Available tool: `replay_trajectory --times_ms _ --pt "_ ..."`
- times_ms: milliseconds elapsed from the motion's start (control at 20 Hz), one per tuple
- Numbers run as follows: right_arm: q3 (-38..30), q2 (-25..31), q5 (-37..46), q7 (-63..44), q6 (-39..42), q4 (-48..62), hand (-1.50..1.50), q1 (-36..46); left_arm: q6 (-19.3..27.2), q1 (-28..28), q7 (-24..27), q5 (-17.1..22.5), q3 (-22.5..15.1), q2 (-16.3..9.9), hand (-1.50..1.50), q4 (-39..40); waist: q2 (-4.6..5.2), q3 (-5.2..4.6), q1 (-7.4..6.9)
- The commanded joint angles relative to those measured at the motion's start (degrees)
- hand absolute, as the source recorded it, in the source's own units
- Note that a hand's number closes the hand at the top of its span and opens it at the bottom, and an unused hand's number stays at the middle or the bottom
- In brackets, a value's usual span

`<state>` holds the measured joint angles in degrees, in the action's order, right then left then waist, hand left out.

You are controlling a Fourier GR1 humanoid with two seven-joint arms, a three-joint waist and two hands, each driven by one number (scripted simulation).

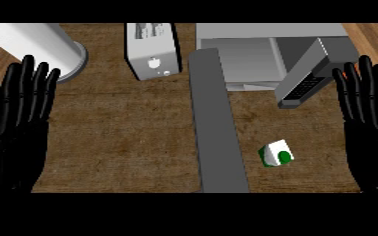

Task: Pick up the milk, place it into the microwave and close the microwave

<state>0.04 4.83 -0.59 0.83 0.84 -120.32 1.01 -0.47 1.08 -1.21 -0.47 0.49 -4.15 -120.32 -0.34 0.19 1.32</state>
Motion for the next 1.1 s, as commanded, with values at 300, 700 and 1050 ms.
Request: replay_trajectory --times_ms 300,700,1050 --pt "2.4 4.1 -8.8 -2.9 11.3 -9.2 -1.5 -17.2 5.6 -4.0 -1.3 8.3 -1.4 4.0 -1.5 4.5 0.18 -0.27 -0.27" --pt "0.7 2.8 -7.9 8.8 17.7 -7.2 -1.5 -30.6 6.5 -16.0 9.2 10.1 -9.5 4.1 -1.5 4.4 0.21 -0.18 -1.04" --pt "-0.1 1.1 -2.5 18.1 19.9 3.8 -1.5 -31.6 1.7 -22.0 13.9 11.0 -7.8 4.1 -1.5 4.5 0.24 -0.18 -1.3"
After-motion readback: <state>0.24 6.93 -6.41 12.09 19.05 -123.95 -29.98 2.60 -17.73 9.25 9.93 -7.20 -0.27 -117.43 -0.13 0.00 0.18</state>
